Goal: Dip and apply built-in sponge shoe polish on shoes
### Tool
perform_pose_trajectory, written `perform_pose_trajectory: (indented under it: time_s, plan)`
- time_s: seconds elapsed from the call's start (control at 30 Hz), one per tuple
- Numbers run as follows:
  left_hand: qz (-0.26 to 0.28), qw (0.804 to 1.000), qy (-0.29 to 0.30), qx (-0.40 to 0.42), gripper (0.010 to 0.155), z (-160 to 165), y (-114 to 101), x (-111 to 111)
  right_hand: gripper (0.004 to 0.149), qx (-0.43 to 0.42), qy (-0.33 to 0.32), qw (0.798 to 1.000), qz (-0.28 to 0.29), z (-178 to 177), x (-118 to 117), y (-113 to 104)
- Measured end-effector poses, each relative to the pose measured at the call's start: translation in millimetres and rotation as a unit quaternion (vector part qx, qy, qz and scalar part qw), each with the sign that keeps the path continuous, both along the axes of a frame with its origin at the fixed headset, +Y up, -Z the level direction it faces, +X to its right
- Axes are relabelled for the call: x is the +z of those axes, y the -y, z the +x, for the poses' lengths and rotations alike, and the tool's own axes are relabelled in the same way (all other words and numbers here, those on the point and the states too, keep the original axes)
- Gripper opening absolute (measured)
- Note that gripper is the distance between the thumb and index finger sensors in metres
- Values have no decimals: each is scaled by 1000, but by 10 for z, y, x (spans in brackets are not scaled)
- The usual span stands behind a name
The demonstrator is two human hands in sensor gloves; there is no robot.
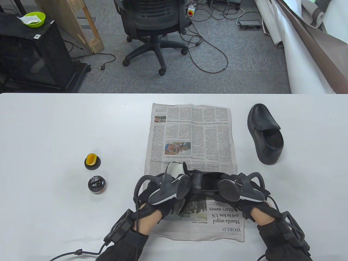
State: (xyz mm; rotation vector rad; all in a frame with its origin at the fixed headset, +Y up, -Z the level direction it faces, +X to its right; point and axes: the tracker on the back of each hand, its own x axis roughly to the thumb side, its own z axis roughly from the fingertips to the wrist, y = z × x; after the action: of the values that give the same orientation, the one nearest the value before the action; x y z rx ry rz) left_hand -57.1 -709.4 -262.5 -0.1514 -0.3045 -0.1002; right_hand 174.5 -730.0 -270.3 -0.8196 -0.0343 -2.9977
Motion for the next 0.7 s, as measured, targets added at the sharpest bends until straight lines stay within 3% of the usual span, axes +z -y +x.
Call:
perform_pose_trajectory:
  time_s: [0.17,0.4,0.47,0.6,0.7]
  plan:
    - [-43,998,-48,-24,58,-272,5,-114,39,0,2,1000,-1,-2,1,5]
    - [-8,995,-63,-77,58,-324,-81,-157,39,-2,0,1000,-5,0,-4,6]
    - [-5,997,-49,-62,57,-218,-159,-183,39,-3,0,1000,-5,2,-6,7]
    - [-42,996,5,74,58,237,-268,-216,39,-4,2,1000,-6,2,-3,9]
    - [-49,996,19,70,58,546,-230,-255,39,-4,0,1000,-4,4,-4,10]
